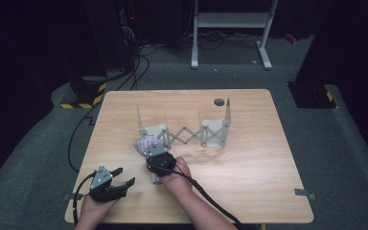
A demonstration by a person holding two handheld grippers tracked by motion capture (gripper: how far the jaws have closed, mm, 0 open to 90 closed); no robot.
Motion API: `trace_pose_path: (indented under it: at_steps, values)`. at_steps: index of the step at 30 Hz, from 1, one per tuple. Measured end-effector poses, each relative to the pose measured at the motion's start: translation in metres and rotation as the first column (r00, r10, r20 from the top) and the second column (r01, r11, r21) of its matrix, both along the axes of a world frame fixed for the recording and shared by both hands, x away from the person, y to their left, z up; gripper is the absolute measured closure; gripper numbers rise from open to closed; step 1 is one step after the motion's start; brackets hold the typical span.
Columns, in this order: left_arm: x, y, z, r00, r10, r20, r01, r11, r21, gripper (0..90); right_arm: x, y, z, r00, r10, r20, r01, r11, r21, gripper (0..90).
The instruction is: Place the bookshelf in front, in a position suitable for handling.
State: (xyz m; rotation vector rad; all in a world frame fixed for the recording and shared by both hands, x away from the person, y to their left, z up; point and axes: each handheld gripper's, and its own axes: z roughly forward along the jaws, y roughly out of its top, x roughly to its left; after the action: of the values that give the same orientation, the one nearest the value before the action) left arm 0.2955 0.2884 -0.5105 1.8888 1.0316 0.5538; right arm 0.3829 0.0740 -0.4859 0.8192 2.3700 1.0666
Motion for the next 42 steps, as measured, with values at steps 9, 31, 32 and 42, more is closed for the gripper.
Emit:
trace_pose_path:
  at_steps: [9,31,32,42]
  values:
    - [0.001,-0.001,-0.001,1.0000,-0.006,-0.005,0.006,1.0000,0.000,32.6,0.005,-0.003,-0.030,0.9965,-0.005,-0.083,0.001,0.9990,-0.046,63.9]
    - [-0.001,-0.013,-0.001,0.9991,-0.039,-0.016,0.039,0.9991,-0.017,33.7,-0.024,-0.076,-0.001,0.9992,-0.038,0.014,0.037,0.9970,0.068,62.4]
    - [-0.001,-0.014,-0.001,0.9990,-0.042,-0.015,0.041,0.9990,-0.017,33.8,-0.024,-0.079,0.000,0.9992,-0.036,0.019,0.035,0.9971,0.067,62.3]
    - [0.001,-0.023,0.002,0.9983,-0.059,-0.001,0.059,0.9982,-0.015,34.0,-0.030,-0.119,0.005,0.9938,-0.098,0.051,0.094,0.9927,0.076,62.2]
